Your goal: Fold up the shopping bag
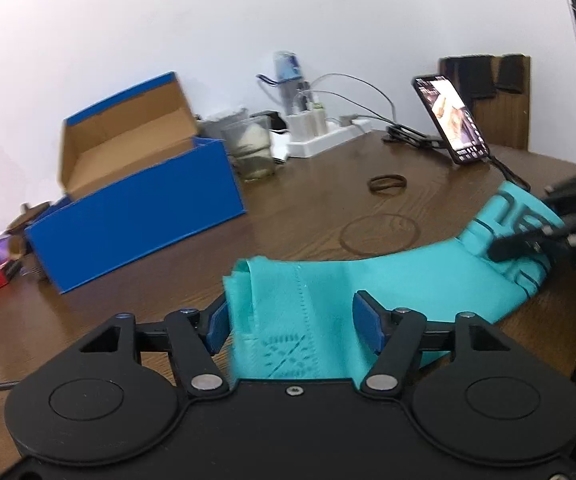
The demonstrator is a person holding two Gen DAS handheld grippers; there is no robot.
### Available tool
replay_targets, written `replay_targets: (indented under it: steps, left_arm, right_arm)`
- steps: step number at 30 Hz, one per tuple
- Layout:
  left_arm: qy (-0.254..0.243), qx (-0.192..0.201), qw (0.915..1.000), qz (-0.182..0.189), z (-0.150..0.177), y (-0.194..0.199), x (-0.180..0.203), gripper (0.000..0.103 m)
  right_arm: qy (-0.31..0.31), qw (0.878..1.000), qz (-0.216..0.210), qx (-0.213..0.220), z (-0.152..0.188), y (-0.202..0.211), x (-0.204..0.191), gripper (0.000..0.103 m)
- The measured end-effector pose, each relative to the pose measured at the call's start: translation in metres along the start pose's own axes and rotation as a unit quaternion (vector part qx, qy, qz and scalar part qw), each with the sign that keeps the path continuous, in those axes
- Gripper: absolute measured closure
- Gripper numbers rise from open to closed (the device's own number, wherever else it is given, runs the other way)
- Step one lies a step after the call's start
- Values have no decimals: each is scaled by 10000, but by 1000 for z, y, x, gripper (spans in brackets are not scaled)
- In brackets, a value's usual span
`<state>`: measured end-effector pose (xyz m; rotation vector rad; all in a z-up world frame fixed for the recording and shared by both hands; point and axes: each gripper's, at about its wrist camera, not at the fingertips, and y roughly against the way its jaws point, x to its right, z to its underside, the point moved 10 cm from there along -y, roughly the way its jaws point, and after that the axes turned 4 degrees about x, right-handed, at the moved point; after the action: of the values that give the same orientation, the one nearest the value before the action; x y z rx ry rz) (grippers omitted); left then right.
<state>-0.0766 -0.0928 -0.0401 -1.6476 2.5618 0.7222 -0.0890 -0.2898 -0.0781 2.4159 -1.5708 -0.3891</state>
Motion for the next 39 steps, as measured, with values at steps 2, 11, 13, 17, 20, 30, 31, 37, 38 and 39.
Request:
replay_targets:
  steps: [2, 11, 13, 17, 20, 30, 31, 37, 38, 39]
  left_arm:
    - [-30, 211, 9992, -323, -8, 17, -8, 40]
    - [-73, 182, 9996, -201, -7, 26, 30, 42]
    - [-13, 46, 9997, -254, 4, 16, 34, 43]
    - [-6, -20, 9999, -150, 10, 16, 37, 48]
    - [-161, -71, 9998, 29, 18, 17, 47, 64]
    - [-406, -22, 9985, 361, 25, 21, 61, 82]
    - [-376, -37, 9985, 398, 25, 22, 61, 82]
    - [-291, -136, 9978, 576, 24, 20, 58, 83]
    - [-276, -155, 9977, 596, 23, 19, 57, 83]
    - [-270, -178, 9975, 625, 23, 19, 57, 83]
  right_arm:
    - [-66, 9999, -50, 65, 4, 6, -9, 70]
    - [112, 9997, 30, 228, 8, 12, -38, 69]
    - [128, 9995, 86, 274, 10, 15, -41, 69]
    - [87, 9994, 96, 318, 13, 24, -47, 69]
    - [-68, 9989, -127, 448, 17, 36, -50, 65]
    - [1918, 9744, -589, 1019, 13, 97, -56, 26]
    - [2370, 9640, -680, 991, 15, 99, -62, 25]
    - [3859, 9103, -1415, 485, 33, 76, -88, 21]
    - [4103, 8982, -1527, 405, 37, 71, -92, 21]
    - [4401, 8836, -1556, 372, 41, 67, -95, 21]
